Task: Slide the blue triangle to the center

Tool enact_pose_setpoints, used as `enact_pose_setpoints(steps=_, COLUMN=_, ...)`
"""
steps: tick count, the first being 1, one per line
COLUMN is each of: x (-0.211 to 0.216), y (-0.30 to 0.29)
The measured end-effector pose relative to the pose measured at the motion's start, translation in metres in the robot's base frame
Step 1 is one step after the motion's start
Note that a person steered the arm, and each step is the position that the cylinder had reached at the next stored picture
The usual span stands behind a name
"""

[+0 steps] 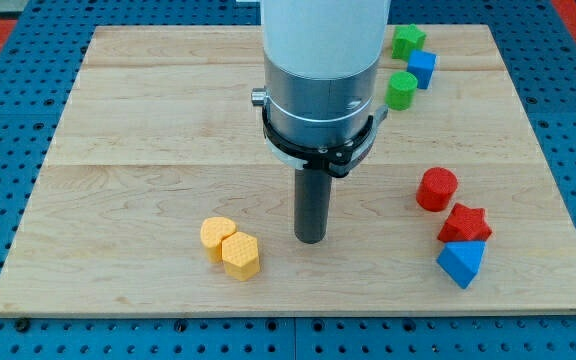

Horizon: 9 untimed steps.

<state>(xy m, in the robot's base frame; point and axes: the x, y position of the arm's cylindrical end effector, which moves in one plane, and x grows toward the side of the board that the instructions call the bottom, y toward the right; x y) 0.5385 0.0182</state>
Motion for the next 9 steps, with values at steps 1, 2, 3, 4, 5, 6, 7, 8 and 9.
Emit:
enact_pose_setpoints(steps=1, x=0.000, y=0.000)
enact_pose_setpoints(steps=2, x=0.000, y=0.006)
enact_pose_setpoints(steps=3, x=0.001, y=0.036)
enact_pose_setpoints(steps=4, x=0.045, y=0.055)
enact_pose_setpoints(steps=5, x=0.080, y=0.070)
enact_pose_setpoints(steps=6, x=0.079, y=0.143)
enact_pose_setpoints(steps=7, x=0.079, y=0.183)
enact_pose_setpoints(steps=8, x=0.058, y=0.178)
enact_pose_setpoints(steps=9, x=0.017, y=0.152)
